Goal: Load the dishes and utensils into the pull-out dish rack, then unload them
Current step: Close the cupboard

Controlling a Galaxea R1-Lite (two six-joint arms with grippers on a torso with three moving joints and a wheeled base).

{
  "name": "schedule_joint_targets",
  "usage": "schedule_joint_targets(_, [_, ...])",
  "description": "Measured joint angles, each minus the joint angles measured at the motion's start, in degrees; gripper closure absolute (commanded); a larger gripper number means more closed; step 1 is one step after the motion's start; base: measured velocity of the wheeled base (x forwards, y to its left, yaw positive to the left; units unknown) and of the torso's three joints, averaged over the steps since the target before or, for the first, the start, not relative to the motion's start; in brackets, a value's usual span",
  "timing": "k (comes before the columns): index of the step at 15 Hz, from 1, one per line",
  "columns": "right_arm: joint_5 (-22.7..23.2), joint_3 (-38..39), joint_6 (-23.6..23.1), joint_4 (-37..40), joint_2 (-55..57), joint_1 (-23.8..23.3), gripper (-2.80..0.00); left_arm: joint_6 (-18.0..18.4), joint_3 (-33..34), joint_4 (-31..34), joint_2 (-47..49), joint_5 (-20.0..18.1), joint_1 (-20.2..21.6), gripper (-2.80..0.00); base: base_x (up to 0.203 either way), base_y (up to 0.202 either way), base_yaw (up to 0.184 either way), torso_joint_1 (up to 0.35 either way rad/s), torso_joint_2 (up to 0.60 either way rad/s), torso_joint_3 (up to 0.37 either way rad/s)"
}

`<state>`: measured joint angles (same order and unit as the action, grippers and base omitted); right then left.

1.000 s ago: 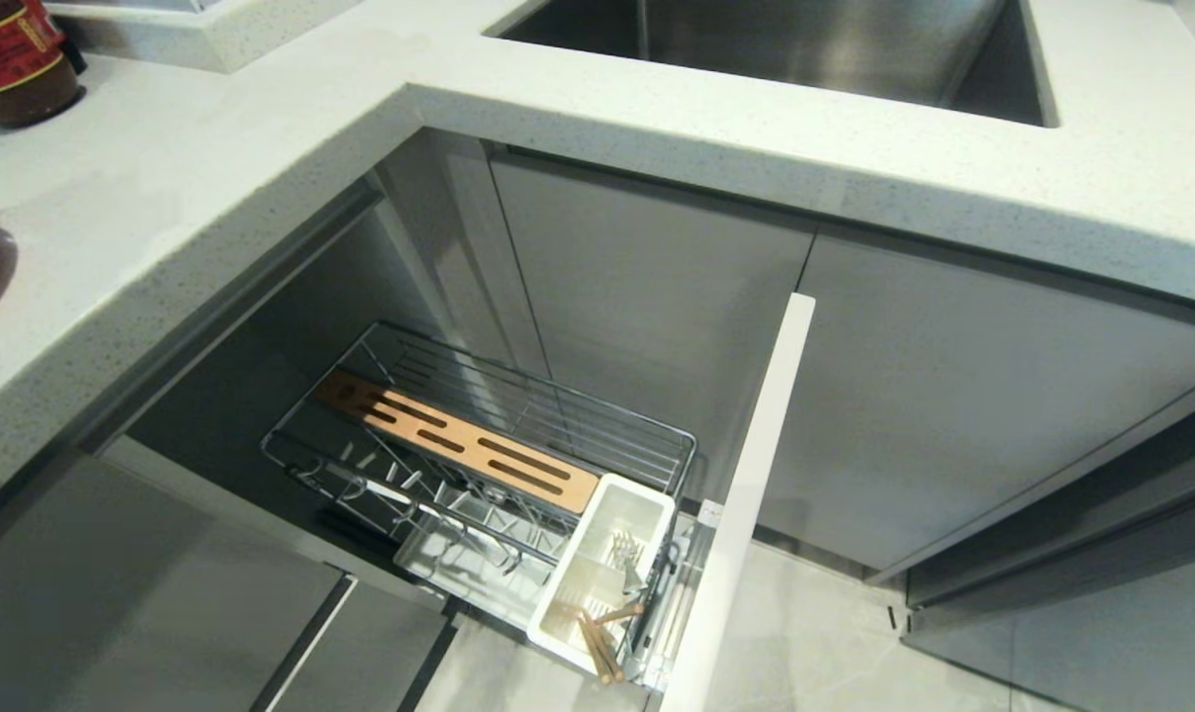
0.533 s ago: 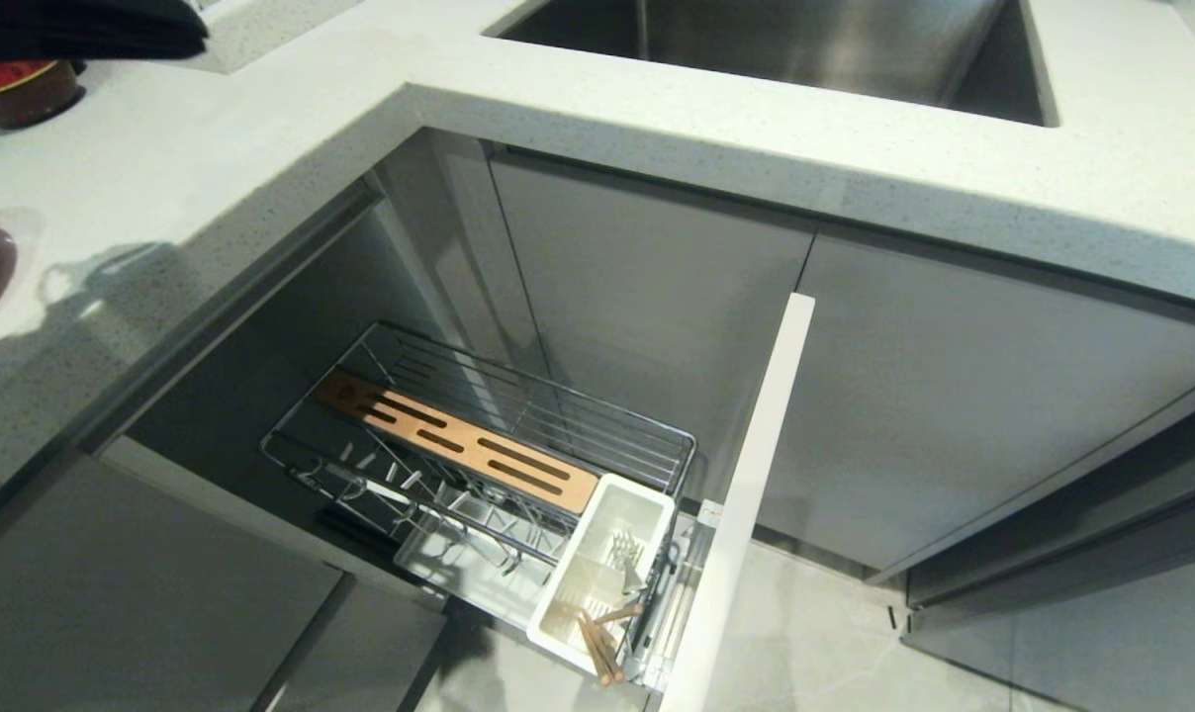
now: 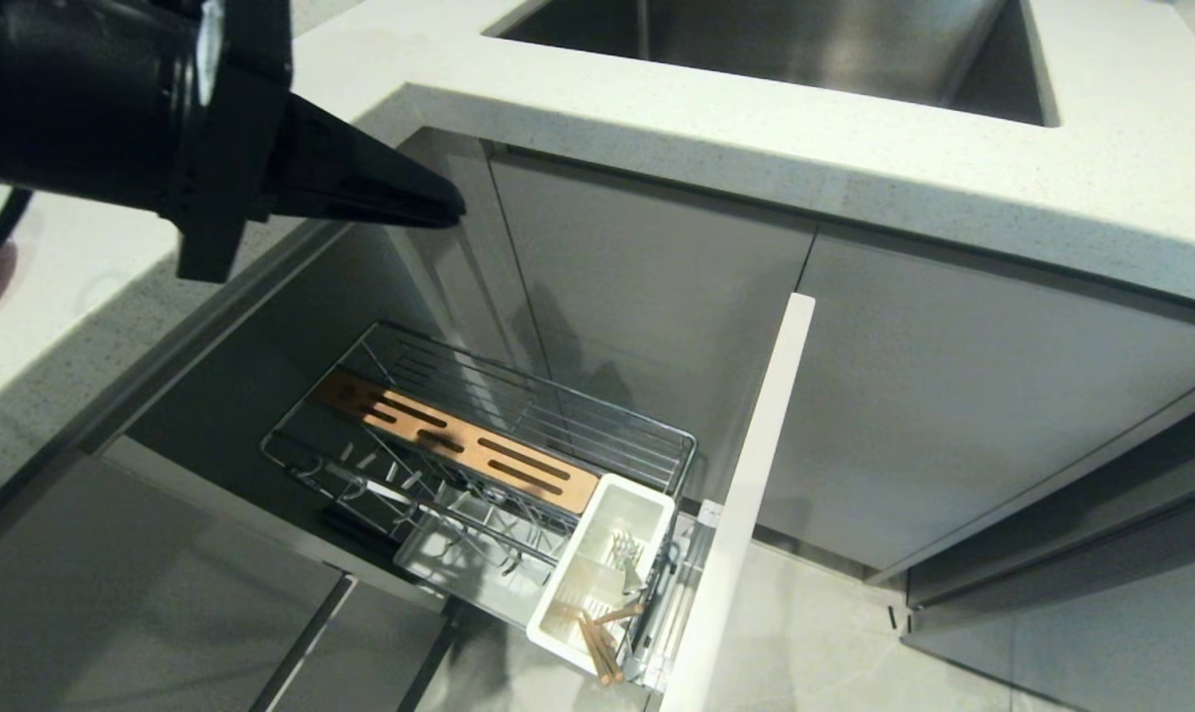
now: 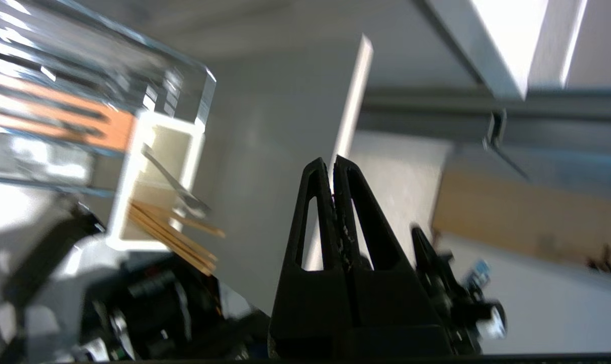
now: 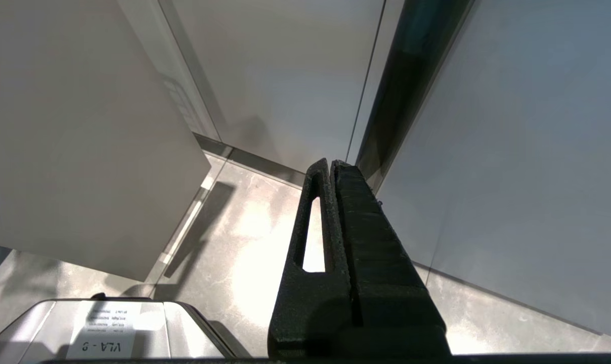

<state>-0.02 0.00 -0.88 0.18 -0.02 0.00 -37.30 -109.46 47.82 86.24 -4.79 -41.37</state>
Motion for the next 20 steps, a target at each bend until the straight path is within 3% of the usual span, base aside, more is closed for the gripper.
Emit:
schedule_joint_targets(6, [0.00, 0.00, 0.02, 0.00, 0.00, -0.02, 0.00, -5.90, 1.37, 1.81, 5.83, -3.39, -10.49, 0.00, 0.000, 0.000, 0.000, 0.000, 0.00, 0.000])
schedule_joint_targets(12, [0.00, 0.00, 0.02, 0.00, 0.00, 0.00, 0.00, -8.29, 3.65, 1.83, 12.04, -4.11, -18.20, 0.00, 0.000, 0.000, 0.000, 0.000, 0.00, 0.000])
schedule_joint_targets(16, [0.00, 0.00, 0.02, 0.00, 0.00, -0.05, 0.00, -8.76, 4.69, 1.79, 15.74, -4.19, -21.67, 0.00, 0.000, 0.000, 0.000, 0.000, 0.00, 0.000])
schedule_joint_targets(20, [0.00, 0.00, 0.02, 0.00, 0.00, 0.00, 0.00, -8.70, 4.97, 1.90, 18.37, -3.64, -22.22, 0.00, 0.000, 0.000, 0.000, 0.000, 0.00, 0.000])
